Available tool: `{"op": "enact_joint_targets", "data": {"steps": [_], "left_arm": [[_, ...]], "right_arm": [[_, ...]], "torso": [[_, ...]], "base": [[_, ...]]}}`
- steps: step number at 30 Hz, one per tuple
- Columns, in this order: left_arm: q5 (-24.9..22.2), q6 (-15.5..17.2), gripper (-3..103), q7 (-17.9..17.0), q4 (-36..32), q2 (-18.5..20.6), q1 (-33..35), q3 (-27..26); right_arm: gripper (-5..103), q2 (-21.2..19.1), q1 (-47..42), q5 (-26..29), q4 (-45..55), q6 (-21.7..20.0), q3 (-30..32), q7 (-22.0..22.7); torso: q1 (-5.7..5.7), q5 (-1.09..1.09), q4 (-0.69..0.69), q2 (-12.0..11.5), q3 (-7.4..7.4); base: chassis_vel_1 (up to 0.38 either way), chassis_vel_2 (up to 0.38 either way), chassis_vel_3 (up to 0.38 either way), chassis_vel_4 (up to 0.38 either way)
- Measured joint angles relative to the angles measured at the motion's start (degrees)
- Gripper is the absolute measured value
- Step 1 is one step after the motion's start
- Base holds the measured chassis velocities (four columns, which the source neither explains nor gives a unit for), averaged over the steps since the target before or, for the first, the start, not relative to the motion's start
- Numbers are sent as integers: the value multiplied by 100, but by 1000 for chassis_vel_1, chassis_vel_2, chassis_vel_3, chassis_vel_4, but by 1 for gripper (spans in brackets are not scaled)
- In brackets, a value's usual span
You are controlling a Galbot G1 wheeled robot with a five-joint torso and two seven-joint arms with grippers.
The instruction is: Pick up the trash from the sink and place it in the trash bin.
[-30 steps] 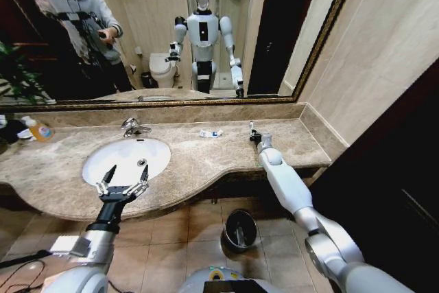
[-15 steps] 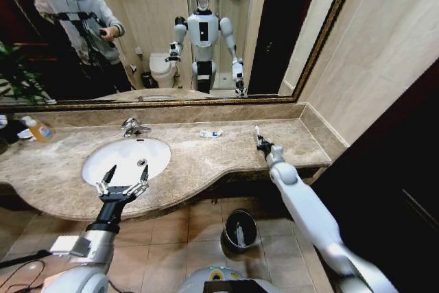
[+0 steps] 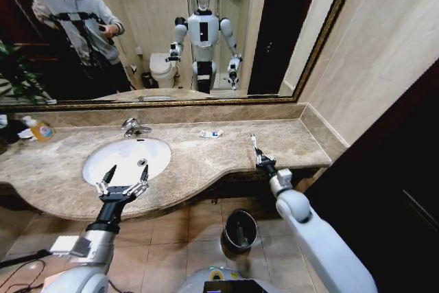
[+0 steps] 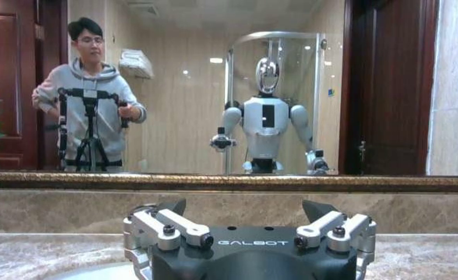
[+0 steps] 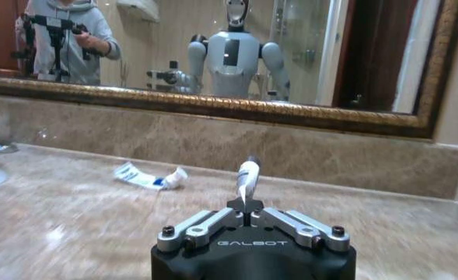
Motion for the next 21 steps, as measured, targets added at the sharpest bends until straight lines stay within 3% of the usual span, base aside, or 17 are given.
{"op": "enact_joint_targets", "data": {"steps": [5, 12, 21], "left_arm": [[0, 0, 100, 0, 0, 0, 0, 0], [0, 0, 100, 0, 0, 0, 0, 0], [0, 0, 100, 0, 0, 0, 0, 0]], "right_arm": [[0, 240, -1040, -494, 366, 485, 200, 3], [0, 667, -1991, -1289, 81, 1175, 30, -33], [0, 899, -2298, -1723, -516, 1463, -90, -153]], "torso": [[0, 0, 0, 0, 0], [0, -1, 0, 0, 0], [0, -1, 1, 0, 0]], "base": [[0, 0, 0, 0], [0, 0, 0, 0], [0, 0, 0, 0]]}}
